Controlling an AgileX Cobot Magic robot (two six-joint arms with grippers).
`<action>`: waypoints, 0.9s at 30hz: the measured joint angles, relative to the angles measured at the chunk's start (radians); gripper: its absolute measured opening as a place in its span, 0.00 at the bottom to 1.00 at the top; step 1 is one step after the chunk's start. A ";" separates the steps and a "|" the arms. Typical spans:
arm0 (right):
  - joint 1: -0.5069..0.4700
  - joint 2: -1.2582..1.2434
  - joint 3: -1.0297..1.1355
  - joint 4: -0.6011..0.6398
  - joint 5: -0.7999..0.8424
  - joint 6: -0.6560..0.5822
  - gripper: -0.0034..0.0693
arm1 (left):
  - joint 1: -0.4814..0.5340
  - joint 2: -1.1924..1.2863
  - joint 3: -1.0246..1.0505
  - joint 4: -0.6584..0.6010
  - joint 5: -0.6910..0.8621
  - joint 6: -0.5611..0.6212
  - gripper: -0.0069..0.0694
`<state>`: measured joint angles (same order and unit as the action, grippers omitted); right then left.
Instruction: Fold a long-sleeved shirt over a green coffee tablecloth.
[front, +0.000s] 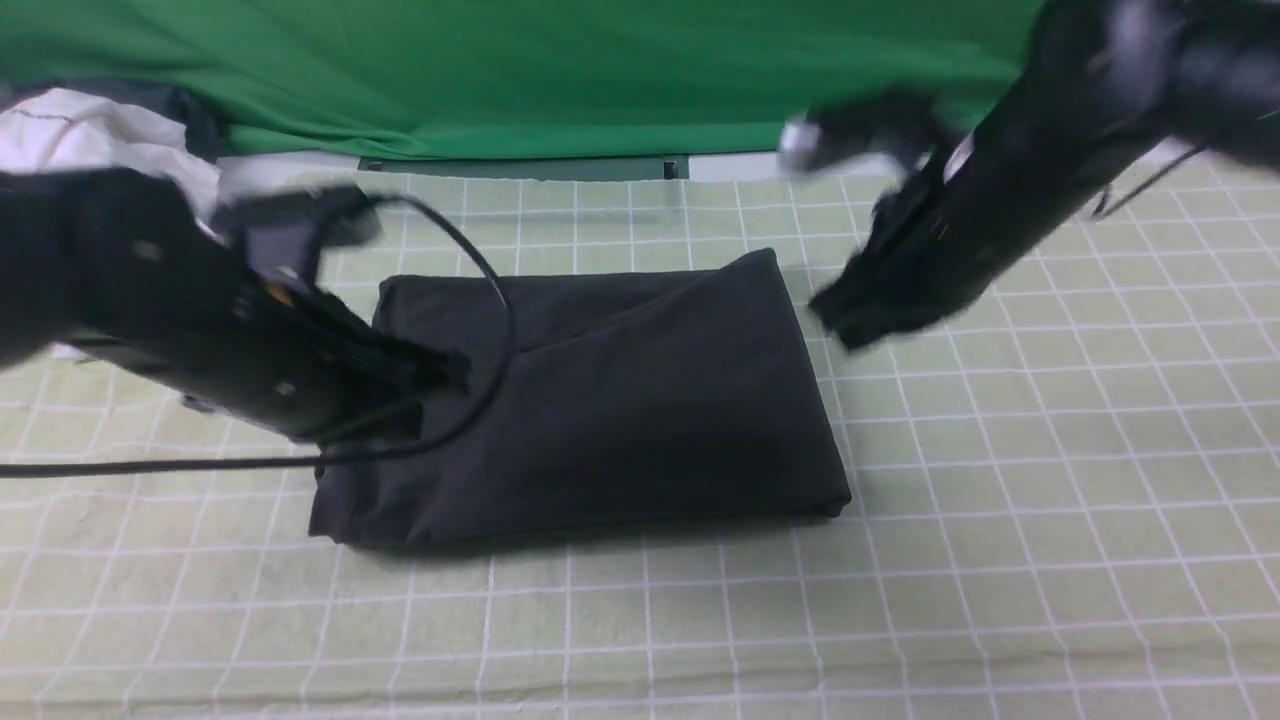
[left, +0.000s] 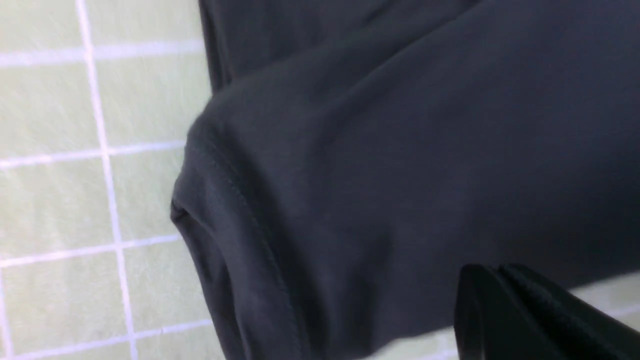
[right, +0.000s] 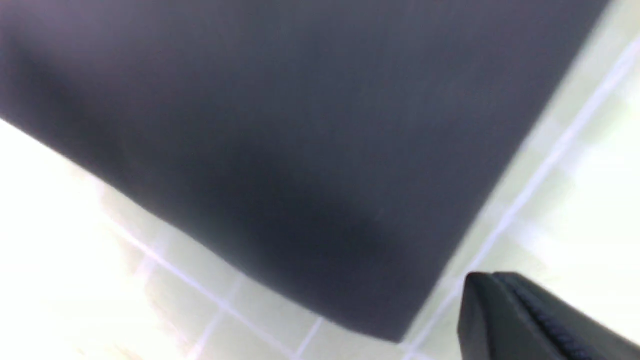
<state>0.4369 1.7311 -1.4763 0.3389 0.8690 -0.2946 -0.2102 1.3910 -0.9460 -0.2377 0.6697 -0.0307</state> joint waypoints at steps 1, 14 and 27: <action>0.000 -0.046 0.000 -0.009 -0.017 0.000 0.05 | 0.000 -0.047 -0.002 0.000 0.013 -0.002 0.11; -0.003 -0.741 0.182 -0.029 -0.299 0.000 0.05 | 0.000 -0.726 0.066 -0.003 0.103 -0.011 0.11; -0.003 -1.553 0.986 -0.035 -0.960 -0.025 0.05 | 0.000 -1.128 0.397 -0.019 -0.006 -0.015 0.11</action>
<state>0.4336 0.1784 -0.4907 0.3035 -0.0914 -0.3198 -0.2102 0.2626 -0.5488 -0.2564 0.6637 -0.0457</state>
